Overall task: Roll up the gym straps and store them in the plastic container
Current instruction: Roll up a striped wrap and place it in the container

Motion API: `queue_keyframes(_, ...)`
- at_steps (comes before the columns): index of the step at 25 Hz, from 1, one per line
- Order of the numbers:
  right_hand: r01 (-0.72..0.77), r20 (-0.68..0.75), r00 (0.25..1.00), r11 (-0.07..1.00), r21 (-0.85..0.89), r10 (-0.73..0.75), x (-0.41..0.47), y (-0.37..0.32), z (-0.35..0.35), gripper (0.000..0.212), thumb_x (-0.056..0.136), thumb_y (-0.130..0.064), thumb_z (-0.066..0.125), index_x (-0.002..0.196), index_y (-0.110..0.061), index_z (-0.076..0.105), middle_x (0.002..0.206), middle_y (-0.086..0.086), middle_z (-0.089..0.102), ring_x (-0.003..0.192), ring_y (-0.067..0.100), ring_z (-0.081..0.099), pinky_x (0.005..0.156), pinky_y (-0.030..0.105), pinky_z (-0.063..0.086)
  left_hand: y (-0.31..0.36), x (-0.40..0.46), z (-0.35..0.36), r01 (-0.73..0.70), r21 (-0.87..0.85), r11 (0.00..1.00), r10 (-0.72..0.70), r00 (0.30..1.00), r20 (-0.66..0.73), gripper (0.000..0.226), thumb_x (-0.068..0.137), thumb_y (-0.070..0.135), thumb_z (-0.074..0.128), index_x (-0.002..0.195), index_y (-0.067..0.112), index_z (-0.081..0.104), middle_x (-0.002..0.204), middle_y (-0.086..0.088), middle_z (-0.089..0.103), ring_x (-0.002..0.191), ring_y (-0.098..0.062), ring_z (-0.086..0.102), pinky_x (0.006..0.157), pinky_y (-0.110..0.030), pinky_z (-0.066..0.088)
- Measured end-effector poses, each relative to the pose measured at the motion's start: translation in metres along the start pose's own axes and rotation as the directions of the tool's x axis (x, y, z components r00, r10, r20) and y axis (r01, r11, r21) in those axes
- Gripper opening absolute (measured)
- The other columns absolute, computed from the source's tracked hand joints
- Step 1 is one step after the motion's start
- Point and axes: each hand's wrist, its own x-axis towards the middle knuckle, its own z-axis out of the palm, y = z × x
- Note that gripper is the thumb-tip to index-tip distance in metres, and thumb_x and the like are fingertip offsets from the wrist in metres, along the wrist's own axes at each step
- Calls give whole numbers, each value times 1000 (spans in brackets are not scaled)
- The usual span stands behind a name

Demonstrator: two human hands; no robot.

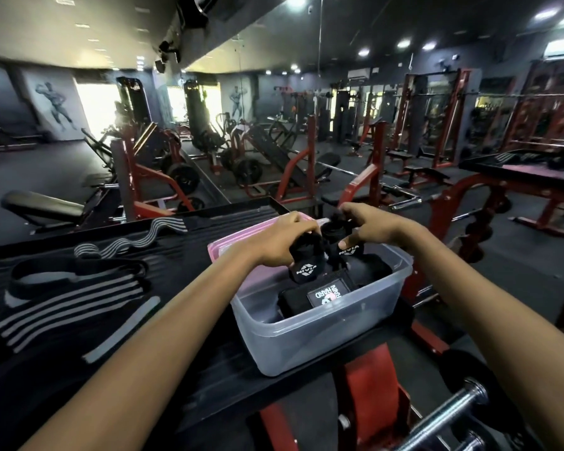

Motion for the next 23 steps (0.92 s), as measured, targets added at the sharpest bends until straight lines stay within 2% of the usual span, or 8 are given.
queue_keyframes(2, 5, 43, 999, 971, -240, 6, 7, 2, 3, 49, 79, -5, 72, 120, -11, 46, 120, 10, 57, 109, 26, 56, 93, 42, 49, -2, 6, 7, -34, 50, 998, 33, 999, 30, 46, 73, -6, 62, 115, 12, 55, 110, -4, 45, 103, -21, 46, 84, -14, 36)
queue_keyframes(4, 32, 97, 995, 920, -391, 7, 12, 4, 9, 40, 84, -10, 64, 119, -13, 44, 120, 13, 58, 105, 28, 57, 88, 42, 50, -1, 8, 12, -56, 125, 991, 49, 997, 58, 40, 74, -4, 61, 111, 11, 56, 107, -11, 53, 103, -29, 51, 75, -26, 32)
queue_keyframes(9, 122, 103, 991, 840, -528, -79, 17, -5, 6, 23, 87, -11, 61, 108, -13, 54, 114, 11, 62, 106, 28, 58, 81, 32, 45, 13, 14, 8, -8, 407, 913, 18, 1000, -21, 36, 86, 8, 54, 122, 16, 53, 118, -6, 56, 116, -23, 45, 58, -24, 14)
queue_keyframes(14, 119, 65, 992, 689, -715, -104, 16, -12, 6, 32, 86, -10, 58, 117, -15, 65, 114, 13, 62, 109, 32, 56, 87, 41, 49, 13, 17, 8, 37, 404, 914, -27, 999, -29, 31, 82, 9, 57, 113, 13, 57, 112, -7, 59, 109, -24, 52, 53, -29, 17)
queue_keyframes(16, 141, 87, 990, 677, -723, -114, 16, -11, 5, 32, 87, -10, 59, 118, -12, 65, 116, 13, 59, 112, 31, 55, 91, 41, 48, 13, 18, 9, -8, 358, 934, 4, 1000, 11, 37, 81, 4, 58, 118, 9, 58, 114, -12, 58, 111, -27, 50, 61, -27, 24)
queue_keyframes(19, 140, 108, 990, 759, -636, -92, 14, -13, 0, 37, 85, -8, 63, 122, -9, 60, 117, 9, 61, 109, 27, 59, 90, 36, 50, 7, 19, 12, -31, 240, 970, 13, 997, 77, 52, 78, -2, 60, 128, 8, 54, 120, -18, 51, 114, -30, 45, 92, -33, 35)
queue_keyframes(21, 138, 128, 989, 791, -596, -76, 11, -17, -4, 44, 85, -5, 64, 128, -11, 56, 120, 8, 61, 110, 24, 58, 89, 32, 49, 0, 18, 15, -8, 177, 984, -4, 998, 70, 57, 75, -2, 63, 129, 12, 53, 120, -16, 48, 113, -28, 45, 97, -39, 38)
queue_keyframes(23, 146, 137, 987, 798, -585, -80, 11, -18, -5, 45, 84, -3, 64, 128, -12, 57, 121, 8, 62, 109, 23, 58, 86, 29, 48, -2, 15, 14, 15, 110, 994, -20, 999, 49, 60, 73, -3, 64, 129, 14, 53, 121, -13, 46, 114, -25, 44, 97, -33, 38)
